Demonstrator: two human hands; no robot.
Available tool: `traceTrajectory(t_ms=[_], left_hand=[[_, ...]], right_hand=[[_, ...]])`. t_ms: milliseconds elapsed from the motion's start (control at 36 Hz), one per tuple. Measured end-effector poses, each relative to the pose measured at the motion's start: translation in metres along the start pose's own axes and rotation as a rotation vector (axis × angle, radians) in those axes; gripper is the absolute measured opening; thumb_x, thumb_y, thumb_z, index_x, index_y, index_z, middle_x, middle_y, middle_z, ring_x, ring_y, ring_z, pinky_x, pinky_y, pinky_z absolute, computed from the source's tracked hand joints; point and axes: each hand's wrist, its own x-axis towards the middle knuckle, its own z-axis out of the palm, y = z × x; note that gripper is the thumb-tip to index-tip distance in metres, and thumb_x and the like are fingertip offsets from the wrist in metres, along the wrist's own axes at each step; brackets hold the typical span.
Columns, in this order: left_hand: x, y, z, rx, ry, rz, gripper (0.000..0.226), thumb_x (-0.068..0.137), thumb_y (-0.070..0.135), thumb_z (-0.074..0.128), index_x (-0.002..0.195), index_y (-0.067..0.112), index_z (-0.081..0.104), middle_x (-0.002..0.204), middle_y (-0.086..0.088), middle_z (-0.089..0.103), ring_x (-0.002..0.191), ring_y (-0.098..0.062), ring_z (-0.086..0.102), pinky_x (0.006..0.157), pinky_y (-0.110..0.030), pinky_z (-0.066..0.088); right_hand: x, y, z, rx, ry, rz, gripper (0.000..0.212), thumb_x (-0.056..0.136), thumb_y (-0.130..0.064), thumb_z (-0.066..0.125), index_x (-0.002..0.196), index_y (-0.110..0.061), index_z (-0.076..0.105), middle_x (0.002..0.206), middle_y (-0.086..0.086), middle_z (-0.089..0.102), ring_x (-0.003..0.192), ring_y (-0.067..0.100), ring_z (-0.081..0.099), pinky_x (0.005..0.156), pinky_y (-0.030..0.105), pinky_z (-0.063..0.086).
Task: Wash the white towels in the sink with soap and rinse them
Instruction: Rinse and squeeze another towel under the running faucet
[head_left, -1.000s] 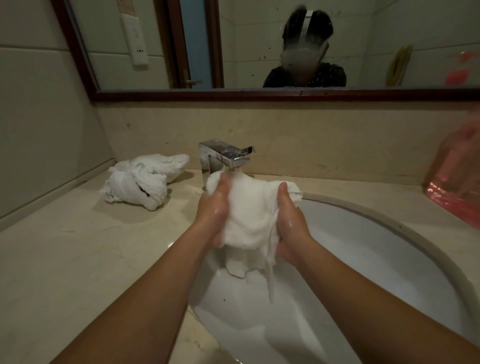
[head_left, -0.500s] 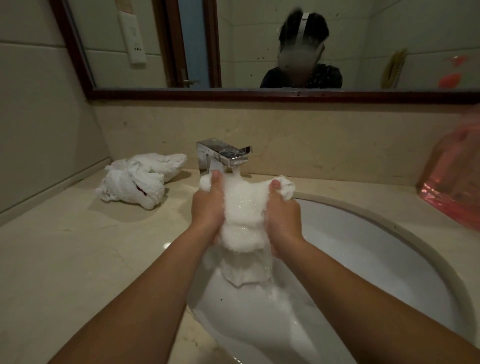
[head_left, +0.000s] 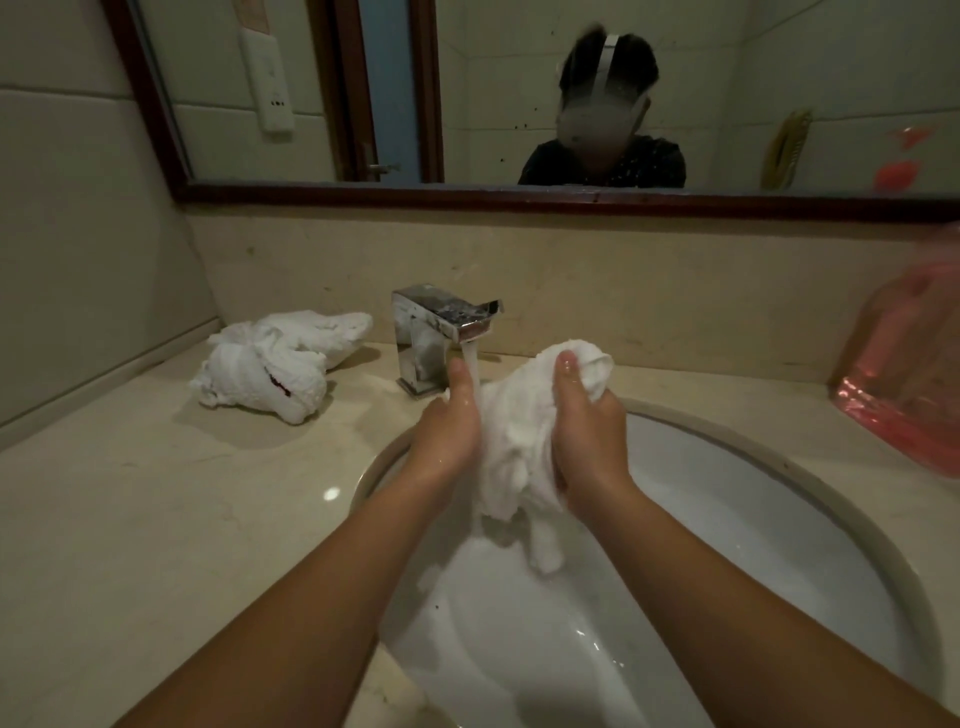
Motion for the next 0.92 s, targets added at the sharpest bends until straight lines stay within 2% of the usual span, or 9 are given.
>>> traceTrajectory(t_ms=[111,194,306,361,472,583,750,861,917], left_hand=[[0.042,-0.028,0.014,-0.210,-0.100,-0.117,0.155,0.029,0.121,0.009,0.141,0.031,0.066,0.148,-0.017,0.061,0.132,-0.043,0.059,0.111,-0.061,0.046],[0.003,-0.010,0.005,-0.388,-0.121,-0.109,0.128,0.057,0.115,0.020,0.146,0.031,0.059,0.144,-0.010,0.065,0.130,-0.036,0.060,0.112,-0.056,0.044],[-0.018,-0.003,-0.008,-0.546,-0.142,-0.062,0.103,0.080,0.102,0.027,0.126,0.023,0.072,0.115,-0.006,0.079,0.116,-0.033,0.069,0.106,-0.047,0.049],[-0.009,-0.007,-0.017,-0.576,-0.154,-0.075,0.111,0.076,0.104,0.026,0.122,0.014,0.073,0.100,-0.019,0.080,0.100,-0.036,0.076,0.098,-0.048,0.057],[-0.005,-0.006,-0.027,-0.718,-0.293,-0.206,0.144,0.044,0.116,0.039,0.138,0.011,0.065,0.120,-0.032,0.072,0.113,-0.050,0.071,0.110,-0.066,0.048],[0.005,-0.008,-0.024,-0.810,-0.273,-0.227,0.143,0.045,0.115,0.042,0.144,0.013,0.062,0.126,-0.030,0.071,0.115,-0.050,0.070,0.111,-0.064,0.048],[0.013,-0.006,-0.025,-0.866,-0.230,-0.115,0.124,0.067,0.109,0.031,0.142,0.016,0.065,0.132,-0.025,0.070,0.125,-0.047,0.065,0.112,-0.061,0.046],[0.016,-0.008,-0.030,-0.896,-0.209,-0.056,0.117,0.078,0.102,0.023,0.140,0.014,0.067,0.132,-0.024,0.071,0.126,-0.046,0.064,0.113,-0.059,0.045],[0.011,-0.004,-0.032,-0.899,-0.238,-0.026,0.109,0.084,0.096,0.027,0.139,0.011,0.068,0.133,-0.025,0.070,0.127,-0.046,0.064,0.116,-0.059,0.042]], right_hand=[[-0.013,-0.002,0.010,0.025,-0.159,-0.020,0.039,0.101,-0.061,0.058,0.109,-0.025,0.073,0.099,-0.002,0.080,0.096,0.015,0.077,0.095,0.045,0.060],[-0.028,-0.009,0.020,0.153,-0.324,0.054,0.046,0.104,-0.069,0.039,0.105,-0.035,0.070,0.100,-0.009,0.076,0.100,0.010,0.072,0.089,0.030,0.055],[-0.039,-0.014,0.023,0.312,-0.463,0.236,0.065,0.106,-0.066,0.031,0.116,-0.014,0.069,0.105,0.001,0.080,0.107,0.020,0.070,0.095,0.035,0.055],[-0.036,-0.010,0.021,0.265,-0.435,0.236,0.066,0.108,-0.063,0.033,0.136,-0.010,0.060,0.131,0.007,0.072,0.121,0.024,0.067,0.104,0.041,0.053],[-0.015,-0.006,0.014,0.106,-0.297,0.080,0.034,0.111,-0.037,0.048,0.113,-0.010,0.068,0.109,0.010,0.076,0.092,0.022,0.074,0.078,0.039,0.062],[0.007,0.006,0.004,-0.252,-0.068,-0.166,0.015,0.102,-0.033,0.063,0.108,-0.023,0.071,0.107,-0.003,0.072,0.102,0.018,0.069,0.093,0.040,0.059],[0.031,0.036,0.003,-0.121,-0.242,0.256,0.122,0.056,-0.100,0.068,0.147,-0.020,0.053,0.140,0.005,0.065,0.119,0.031,0.069,0.104,0.051,0.055],[0.024,0.035,0.001,0.330,-0.587,0.362,0.079,0.098,-0.072,0.054,0.147,-0.010,0.059,0.139,0.019,0.068,0.128,0.037,0.067,0.117,0.055,0.045],[0.021,0.032,0.000,0.419,-0.606,0.375,0.067,0.100,-0.054,0.065,0.147,-0.007,0.056,0.138,0.023,0.068,0.127,0.040,0.067,0.114,0.056,0.048]])
